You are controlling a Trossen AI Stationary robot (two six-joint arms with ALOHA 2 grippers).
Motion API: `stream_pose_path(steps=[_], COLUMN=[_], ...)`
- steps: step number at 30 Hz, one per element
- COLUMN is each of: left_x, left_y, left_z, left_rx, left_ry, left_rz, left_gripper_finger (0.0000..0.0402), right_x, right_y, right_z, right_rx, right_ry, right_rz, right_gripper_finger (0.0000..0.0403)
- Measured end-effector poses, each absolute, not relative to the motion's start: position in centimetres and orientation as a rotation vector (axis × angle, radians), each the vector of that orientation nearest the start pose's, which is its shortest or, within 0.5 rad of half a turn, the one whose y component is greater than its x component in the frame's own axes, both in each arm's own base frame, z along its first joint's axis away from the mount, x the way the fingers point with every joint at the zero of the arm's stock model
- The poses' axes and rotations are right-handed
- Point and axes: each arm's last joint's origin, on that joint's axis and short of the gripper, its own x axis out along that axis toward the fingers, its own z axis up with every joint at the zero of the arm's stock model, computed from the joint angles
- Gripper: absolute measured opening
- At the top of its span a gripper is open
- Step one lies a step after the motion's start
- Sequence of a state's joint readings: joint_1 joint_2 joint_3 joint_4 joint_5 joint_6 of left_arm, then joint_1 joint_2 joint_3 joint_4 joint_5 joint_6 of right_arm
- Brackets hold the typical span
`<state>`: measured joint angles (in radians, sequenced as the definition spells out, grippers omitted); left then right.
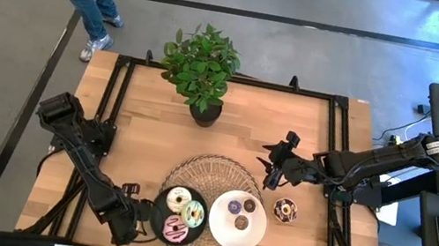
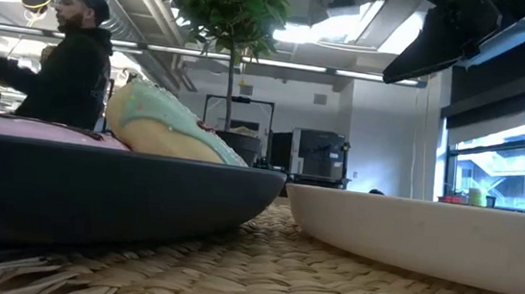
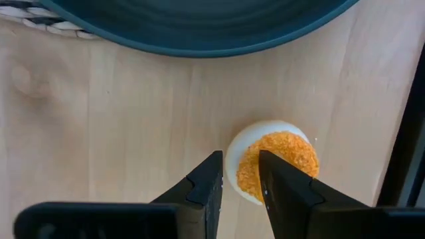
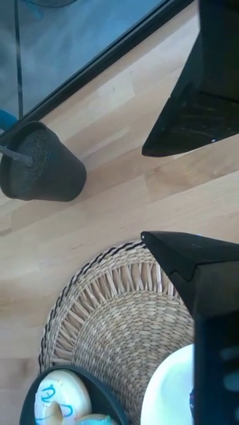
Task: Pick & Place donuts
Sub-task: Put the small yellow donut on the white plate
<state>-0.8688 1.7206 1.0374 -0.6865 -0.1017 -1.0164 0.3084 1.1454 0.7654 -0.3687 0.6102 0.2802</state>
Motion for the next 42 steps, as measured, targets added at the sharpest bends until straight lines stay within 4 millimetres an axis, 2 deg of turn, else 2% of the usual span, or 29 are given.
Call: stream_pose_path(steps=[10, 20, 25, 29, 35, 42], left_x=[19.8, 19.6, 19.7, 19.6, 19.3, 19.2], left_y=[-23.1, -23.0, -22.9, -22.8, -22.0, -20.2], left_z=[14.9, 14.7, 14.7, 14.9, 17.0, 21.5], left_rx=[-0.234, -0.179, -0.195, -0.257, -0.352, -0.371], left_ry=[1.361, 1.380, 1.360, 1.355, 1.266, 0.852], left_rz=[-0.022, -0.074, -0.030, 0.025, 0.106, 0.232], left_gripper_finger=[0.0064, 0.0031, 0.0008, 0.0008, 0.0007, 0.0010], right_x=[22.2, 22.2, 22.2, 22.2, 22.2, 22.5], right_y=[5.3, 5.3, 5.3, 5.3, 5.3, 5.4], right_z=[24.7, 24.7, 24.7, 24.7, 24.7, 25.0], right_rx=[-0.069, -0.088, -0.088, -0.091, -0.092, -0.106], right_ry=[0.625, 0.629, 0.628, 0.629, 0.625, 0.592], right_rz=[-0.376, -0.370, -0.369, -0.369, -0.367, -0.353], right_gripper_finger=[0.0195, 0.0195, 0.0195, 0.0195, 0.0195, 0.0195])
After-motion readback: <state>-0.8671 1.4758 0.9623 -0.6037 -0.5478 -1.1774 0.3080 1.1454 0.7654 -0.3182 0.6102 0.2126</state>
